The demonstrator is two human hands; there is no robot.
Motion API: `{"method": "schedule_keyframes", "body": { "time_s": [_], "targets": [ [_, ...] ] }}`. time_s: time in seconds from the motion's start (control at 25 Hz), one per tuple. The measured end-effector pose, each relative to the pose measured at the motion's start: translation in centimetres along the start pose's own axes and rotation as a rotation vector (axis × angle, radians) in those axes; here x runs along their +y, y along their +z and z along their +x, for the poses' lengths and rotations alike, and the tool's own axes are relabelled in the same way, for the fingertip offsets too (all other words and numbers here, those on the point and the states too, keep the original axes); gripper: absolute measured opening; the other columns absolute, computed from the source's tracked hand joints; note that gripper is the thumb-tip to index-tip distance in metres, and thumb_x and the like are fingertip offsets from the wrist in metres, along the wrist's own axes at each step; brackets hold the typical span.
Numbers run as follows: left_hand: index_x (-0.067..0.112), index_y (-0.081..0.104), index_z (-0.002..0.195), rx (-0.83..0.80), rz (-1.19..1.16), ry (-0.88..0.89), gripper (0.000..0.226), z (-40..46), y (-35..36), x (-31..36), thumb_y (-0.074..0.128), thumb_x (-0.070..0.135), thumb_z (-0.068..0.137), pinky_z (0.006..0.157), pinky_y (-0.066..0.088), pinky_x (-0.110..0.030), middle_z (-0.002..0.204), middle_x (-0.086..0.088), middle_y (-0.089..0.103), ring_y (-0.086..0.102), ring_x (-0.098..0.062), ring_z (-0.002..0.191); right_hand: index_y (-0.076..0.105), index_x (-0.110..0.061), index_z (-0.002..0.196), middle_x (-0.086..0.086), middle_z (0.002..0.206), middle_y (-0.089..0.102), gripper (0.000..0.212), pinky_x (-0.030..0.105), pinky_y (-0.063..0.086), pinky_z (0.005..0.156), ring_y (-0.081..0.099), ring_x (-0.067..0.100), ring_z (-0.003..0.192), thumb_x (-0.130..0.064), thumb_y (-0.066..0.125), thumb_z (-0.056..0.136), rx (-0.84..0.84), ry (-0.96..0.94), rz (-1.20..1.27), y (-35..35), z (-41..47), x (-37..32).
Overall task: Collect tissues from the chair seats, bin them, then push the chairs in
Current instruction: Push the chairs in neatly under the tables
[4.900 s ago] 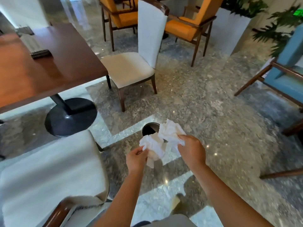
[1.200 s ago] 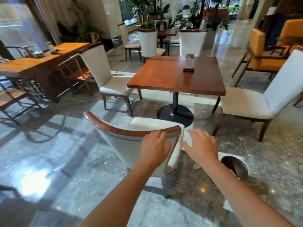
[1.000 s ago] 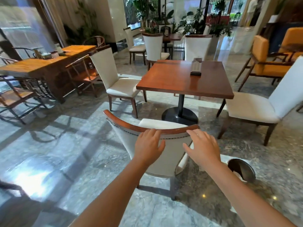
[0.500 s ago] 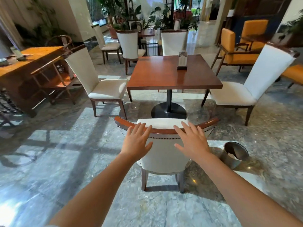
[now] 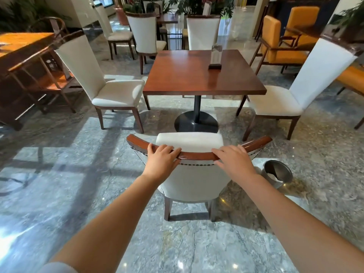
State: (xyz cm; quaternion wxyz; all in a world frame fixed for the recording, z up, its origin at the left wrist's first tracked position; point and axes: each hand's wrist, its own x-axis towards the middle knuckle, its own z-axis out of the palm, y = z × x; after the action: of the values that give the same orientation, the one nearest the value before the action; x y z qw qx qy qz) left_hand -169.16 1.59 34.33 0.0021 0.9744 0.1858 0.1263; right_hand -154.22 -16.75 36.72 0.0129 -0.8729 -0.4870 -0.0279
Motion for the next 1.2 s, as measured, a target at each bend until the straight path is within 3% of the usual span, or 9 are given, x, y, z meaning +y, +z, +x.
{"method": "schedule_keyframes", "body": {
  "time_s": [0.12, 0.32, 0.6, 0.88, 1.2],
  "targets": [
    [0.016, 0.065, 0.112, 0.050, 0.005, 0.017, 0.034, 0.2, 0.9, -0.5, 0.068, 0.028, 0.080, 0.091, 0.030, -0.071, 0.098, -0.007, 0.069, 0.062, -0.031, 0.092, 0.051, -0.024, 0.124, 0.001, 0.116, 0.064, 0.037, 0.042, 0.037, 0.096, 0.055, 0.027, 0.110, -0.039, 0.053, 0.089, 0.040, -0.028, -0.020, 0.5, 0.4, 0.5],
    [0.014, 0.068, 0.105, 0.058, 0.011, 0.054, 0.034, 1.8, 1.4, -1.4, 0.075, 0.025, 0.073, 0.085, 0.033, -0.075, 0.086, -0.006, 0.069, 0.064, -0.029, 0.081, 0.056, -0.020, 0.118, 0.005, 0.108, 0.067, 0.036, 0.046, 0.042, 0.094, 0.059, 0.030, 0.102, -0.036, 0.060, 0.086, 0.050, -0.028, -0.023, 0.8, 1.9, 0.7],
    [0.017, 0.056, 0.124, -0.058, -0.034, 0.020, 0.036, 6.4, 1.4, -3.5, 0.054, 0.031, 0.090, 0.101, 0.019, -0.068, 0.104, -0.006, 0.064, 0.054, -0.030, 0.105, 0.052, -0.020, 0.123, 0.006, 0.113, 0.065, 0.038, 0.045, 0.038, 0.095, 0.056, 0.030, 0.106, -0.035, 0.056, 0.089, 0.051, 0.004, -0.016, 1.0, 6.6, 1.0],
    [0.016, 0.058, 0.120, -0.048, -0.041, 0.038, 0.034, 12.9, 3.2, -5.5, 0.059, 0.027, 0.088, 0.094, 0.028, -0.070, 0.102, -0.007, 0.066, 0.057, -0.031, 0.099, 0.050, -0.021, 0.125, 0.005, 0.117, 0.063, 0.039, 0.045, 0.038, 0.097, 0.055, 0.029, 0.108, -0.036, 0.055, 0.089, 0.045, 0.011, -0.030, 1.7, 12.9, 3.7],
    [0.024, 0.045, 0.133, -0.144, -0.012, 0.014, 0.039, 20.6, 4.5, -6.9, 0.046, 0.033, 0.094, 0.104, 0.021, -0.065, 0.119, 0.000, 0.058, 0.048, -0.023, 0.114, 0.046, -0.024, 0.127, 0.003, 0.121, 0.060, 0.039, 0.045, 0.034, 0.102, 0.051, 0.027, 0.113, -0.037, 0.050, 0.092, 0.010, 0.017, -0.025, 1.8, 20.1, 7.1]
  ]
}}
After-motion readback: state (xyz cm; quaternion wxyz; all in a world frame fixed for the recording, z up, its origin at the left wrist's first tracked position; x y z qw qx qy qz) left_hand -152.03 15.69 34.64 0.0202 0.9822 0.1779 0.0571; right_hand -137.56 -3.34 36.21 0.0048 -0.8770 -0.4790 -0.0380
